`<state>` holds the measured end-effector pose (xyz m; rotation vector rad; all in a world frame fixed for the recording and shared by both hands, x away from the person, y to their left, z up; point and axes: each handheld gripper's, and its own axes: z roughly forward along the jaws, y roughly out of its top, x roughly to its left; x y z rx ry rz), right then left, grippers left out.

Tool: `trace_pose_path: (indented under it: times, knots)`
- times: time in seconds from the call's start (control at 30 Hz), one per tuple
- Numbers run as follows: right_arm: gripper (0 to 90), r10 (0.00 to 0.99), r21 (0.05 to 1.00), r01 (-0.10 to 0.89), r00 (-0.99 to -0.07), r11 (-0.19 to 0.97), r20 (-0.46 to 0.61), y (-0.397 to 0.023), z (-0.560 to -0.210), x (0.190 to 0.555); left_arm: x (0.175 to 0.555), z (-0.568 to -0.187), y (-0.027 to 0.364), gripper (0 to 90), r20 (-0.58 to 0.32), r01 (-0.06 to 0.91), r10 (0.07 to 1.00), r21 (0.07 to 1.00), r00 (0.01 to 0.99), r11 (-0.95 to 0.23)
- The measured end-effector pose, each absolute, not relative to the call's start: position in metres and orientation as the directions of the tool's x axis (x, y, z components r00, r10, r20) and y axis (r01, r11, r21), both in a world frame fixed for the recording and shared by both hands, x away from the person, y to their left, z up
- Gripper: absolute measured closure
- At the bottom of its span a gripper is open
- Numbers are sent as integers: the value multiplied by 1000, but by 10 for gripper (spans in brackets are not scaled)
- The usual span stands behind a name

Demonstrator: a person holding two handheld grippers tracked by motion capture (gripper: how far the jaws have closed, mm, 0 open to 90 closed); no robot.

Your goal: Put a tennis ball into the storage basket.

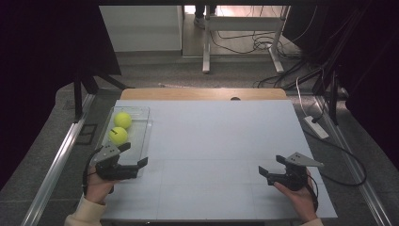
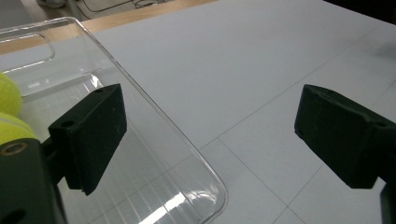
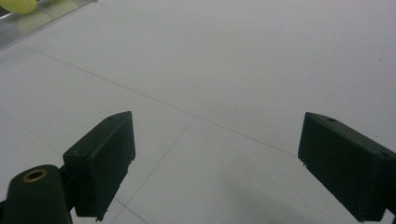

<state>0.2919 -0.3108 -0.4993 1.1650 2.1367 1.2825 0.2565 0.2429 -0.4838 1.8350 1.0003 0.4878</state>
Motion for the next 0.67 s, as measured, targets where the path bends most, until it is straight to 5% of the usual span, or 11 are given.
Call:
trace_pose_path:
  times: [0.67]
  knots:
    - [111,812,865,451,-576,220,93,-313,-497,291,256,-485,241,99,-100,425,804,883,587,-200]
